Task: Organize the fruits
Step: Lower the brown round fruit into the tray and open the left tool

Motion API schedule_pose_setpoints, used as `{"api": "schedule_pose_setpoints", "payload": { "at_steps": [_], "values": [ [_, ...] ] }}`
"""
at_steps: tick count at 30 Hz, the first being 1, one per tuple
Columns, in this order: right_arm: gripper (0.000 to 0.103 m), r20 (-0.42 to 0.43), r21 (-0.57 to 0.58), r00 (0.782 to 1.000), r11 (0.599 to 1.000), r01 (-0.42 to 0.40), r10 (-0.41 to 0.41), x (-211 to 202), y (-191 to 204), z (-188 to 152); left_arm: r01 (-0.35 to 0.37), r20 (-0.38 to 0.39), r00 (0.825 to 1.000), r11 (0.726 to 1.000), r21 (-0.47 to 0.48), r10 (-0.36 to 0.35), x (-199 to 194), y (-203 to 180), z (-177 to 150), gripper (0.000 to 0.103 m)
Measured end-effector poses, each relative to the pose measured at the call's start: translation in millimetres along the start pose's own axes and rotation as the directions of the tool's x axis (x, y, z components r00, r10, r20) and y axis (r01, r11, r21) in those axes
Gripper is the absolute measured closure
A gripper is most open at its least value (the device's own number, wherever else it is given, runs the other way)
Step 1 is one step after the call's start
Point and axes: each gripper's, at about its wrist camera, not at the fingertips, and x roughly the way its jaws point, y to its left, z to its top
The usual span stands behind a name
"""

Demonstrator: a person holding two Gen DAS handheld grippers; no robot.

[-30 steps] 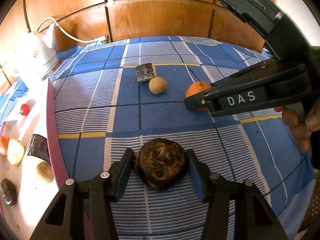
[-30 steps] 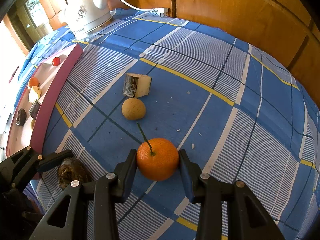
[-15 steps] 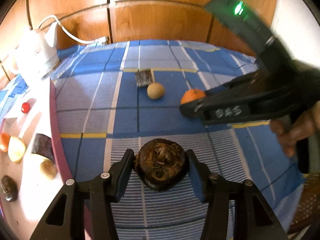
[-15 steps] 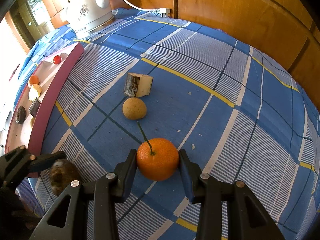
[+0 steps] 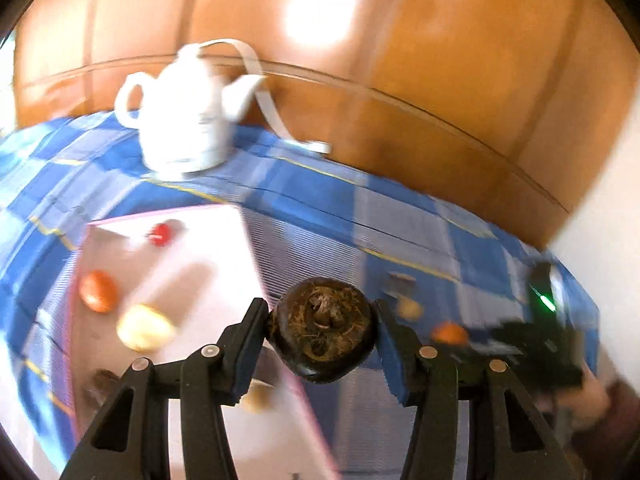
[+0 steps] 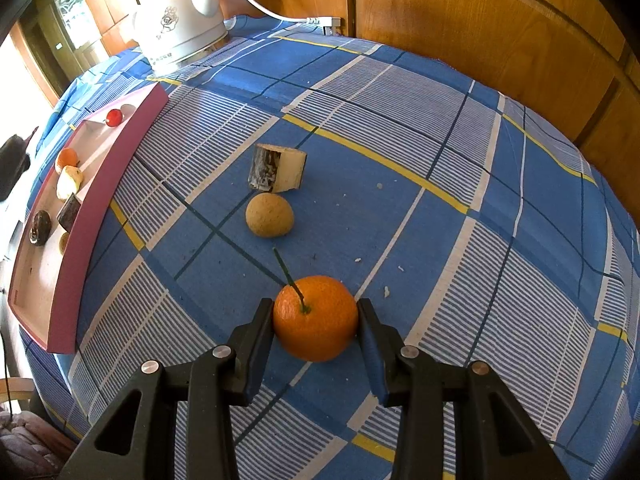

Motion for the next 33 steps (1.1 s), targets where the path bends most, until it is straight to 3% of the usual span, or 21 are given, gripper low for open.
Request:
{"api": "schedule_pose_setpoints", "payload": {
  "at_steps": [8, 13, 15, 22, 27, 33],
  "values": [
    [0.062, -0.002, 0.002, 1.0, 1.0, 0.001, -0.001, 0, 1, 0, -0.104, -0.077, 0.993, 0.984, -0.142, 0.093, 47, 71, 25, 0.05],
    [0.062, -0.001, 0.006, 1.0, 1.0, -0.002, 0.002, 0, 0, 0, -0.15, -0.106, 0.985, 0.975, -0.164, 0.133, 71, 85, 28, 0.05],
    [0.062, -0.001, 0.007, 1.0, 1.0, -0.003, 0.003, 0, 0, 0, -0.158, -0.111, 0.984, 0.973, -0.166, 0.141, 76, 86, 29, 0.044],
    [0.062, -0.001, 0.004, 1.0, 1.0, 0.0, 0.0, 0, -1, 0, -0.213, -0.071, 0.976, 0.963, -0.163, 0.204, 53, 82, 17, 0.04],
    [0.062, 0.0, -0.001, 1.0, 1.0, 0.01, -0.01, 0, 2, -1, -0.289, -0.044, 0.957, 0.952, -0.105, 0.286, 27, 69, -7, 0.039],
    [0.062, -0.006, -0.009, 1.0, 1.0, 0.026, -0.026, 2, 4, -2, -0.344, -0.01, 0.939, 0.936, -0.074, 0.345, 6, 60, -28, 0.029]
  ]
}}
